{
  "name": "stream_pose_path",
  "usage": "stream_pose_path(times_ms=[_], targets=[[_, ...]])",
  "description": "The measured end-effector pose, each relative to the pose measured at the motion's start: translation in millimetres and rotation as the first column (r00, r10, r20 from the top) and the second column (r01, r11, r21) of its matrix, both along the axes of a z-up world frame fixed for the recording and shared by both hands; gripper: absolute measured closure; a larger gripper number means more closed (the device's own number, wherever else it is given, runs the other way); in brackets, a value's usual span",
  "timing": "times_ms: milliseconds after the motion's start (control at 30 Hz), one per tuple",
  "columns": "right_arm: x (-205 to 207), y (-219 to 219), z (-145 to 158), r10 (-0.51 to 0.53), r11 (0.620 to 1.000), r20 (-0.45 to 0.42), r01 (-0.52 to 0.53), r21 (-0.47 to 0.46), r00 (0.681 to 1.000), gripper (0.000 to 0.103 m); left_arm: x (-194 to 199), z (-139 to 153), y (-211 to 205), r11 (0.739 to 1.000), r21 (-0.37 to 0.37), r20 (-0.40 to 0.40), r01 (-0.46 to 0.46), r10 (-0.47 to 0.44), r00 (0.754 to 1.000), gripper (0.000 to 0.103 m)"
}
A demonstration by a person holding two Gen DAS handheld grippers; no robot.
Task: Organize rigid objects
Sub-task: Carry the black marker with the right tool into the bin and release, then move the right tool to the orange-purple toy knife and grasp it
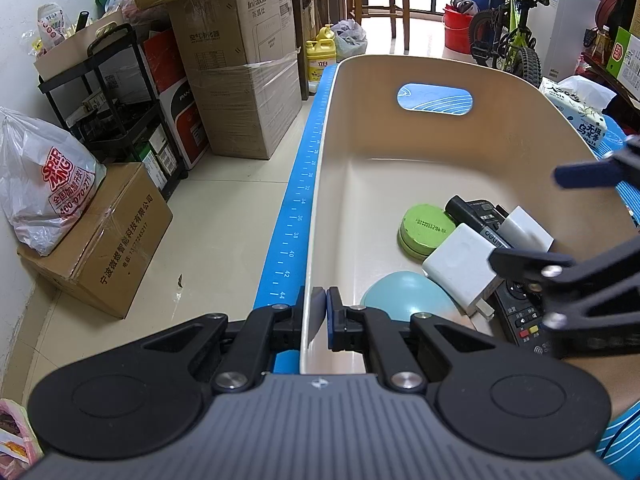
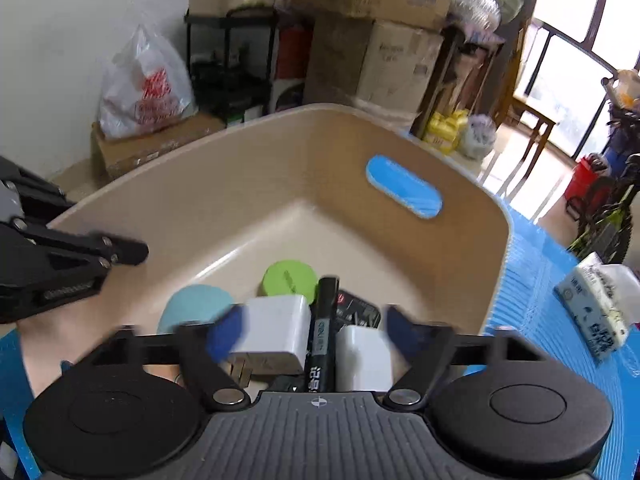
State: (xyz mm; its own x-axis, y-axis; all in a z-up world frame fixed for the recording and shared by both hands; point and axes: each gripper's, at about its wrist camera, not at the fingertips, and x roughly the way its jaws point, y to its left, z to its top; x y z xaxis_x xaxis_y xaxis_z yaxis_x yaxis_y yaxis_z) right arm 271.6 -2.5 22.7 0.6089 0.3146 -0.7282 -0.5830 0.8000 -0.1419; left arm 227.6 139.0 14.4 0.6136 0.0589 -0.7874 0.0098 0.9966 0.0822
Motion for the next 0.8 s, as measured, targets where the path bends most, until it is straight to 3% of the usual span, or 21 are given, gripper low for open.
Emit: stream_pose_path(times_ms=[233,433,800], targets=[[-7,-35,27,-0.063,0.995,0.073,0.057,0.086,0.995,0.002,0,0,0,1.000,0.000,0.000,0.000,0.000,1.000,0.095],[-3,-77,44,-0.171,0.980,0.109,0.157,0.122,0.979,0.002,0,0,0,1.000,0.001,0.000,-0.001,0.001,1.000,0.094],[-13,-161,25,-0.295,0.955,0.108,0.289,0.071,0.949,0.002,0,0,0,1.000,0.002,0.000,-0.001,0.001,1.000,0.094]])
